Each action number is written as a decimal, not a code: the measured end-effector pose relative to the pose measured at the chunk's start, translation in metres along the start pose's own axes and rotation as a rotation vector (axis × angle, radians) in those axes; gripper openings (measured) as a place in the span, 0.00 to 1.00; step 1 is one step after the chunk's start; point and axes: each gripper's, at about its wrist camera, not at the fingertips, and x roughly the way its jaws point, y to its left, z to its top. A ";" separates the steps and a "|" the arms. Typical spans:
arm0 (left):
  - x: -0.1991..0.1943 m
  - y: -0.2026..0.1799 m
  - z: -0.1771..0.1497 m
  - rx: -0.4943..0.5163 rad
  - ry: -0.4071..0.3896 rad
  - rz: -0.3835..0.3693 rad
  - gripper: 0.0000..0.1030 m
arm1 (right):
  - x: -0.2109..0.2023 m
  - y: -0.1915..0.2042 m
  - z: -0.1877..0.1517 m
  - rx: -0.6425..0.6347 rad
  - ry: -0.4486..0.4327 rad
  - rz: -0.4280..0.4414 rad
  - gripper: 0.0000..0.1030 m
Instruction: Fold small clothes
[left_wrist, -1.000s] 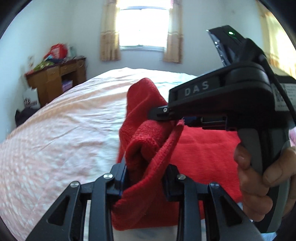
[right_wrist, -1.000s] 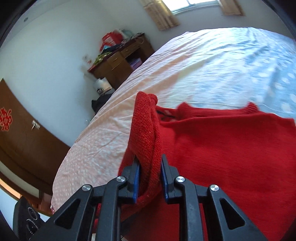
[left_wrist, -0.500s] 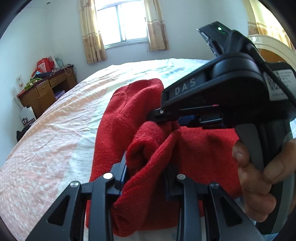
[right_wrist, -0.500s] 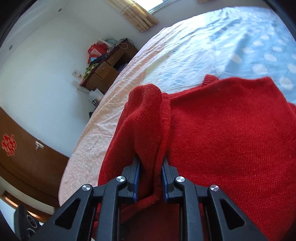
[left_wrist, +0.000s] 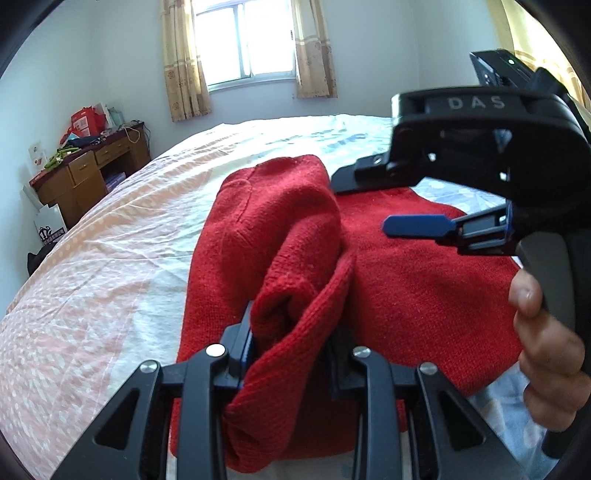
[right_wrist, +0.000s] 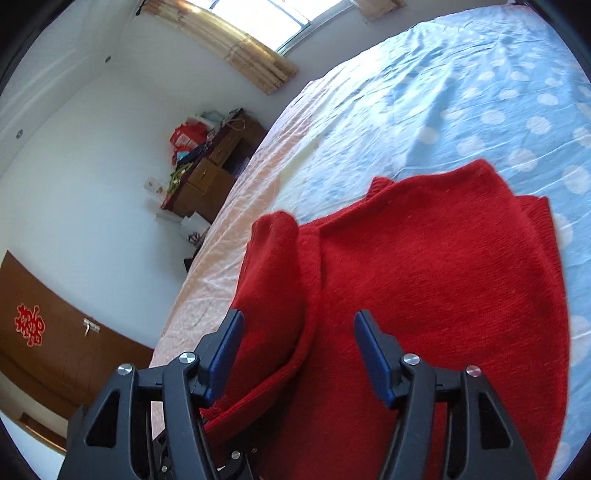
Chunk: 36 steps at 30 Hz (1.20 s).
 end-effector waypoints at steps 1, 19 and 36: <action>0.000 0.001 0.000 -0.003 0.002 -0.003 0.31 | 0.002 0.003 0.000 -0.007 0.004 0.004 0.61; 0.001 0.012 0.008 -0.036 0.051 -0.100 0.34 | 0.022 0.021 -0.011 -0.170 0.080 -0.081 0.26; -0.010 0.022 -0.004 -0.104 0.000 -0.166 0.35 | 0.021 0.036 -0.007 -0.088 0.047 -0.077 0.62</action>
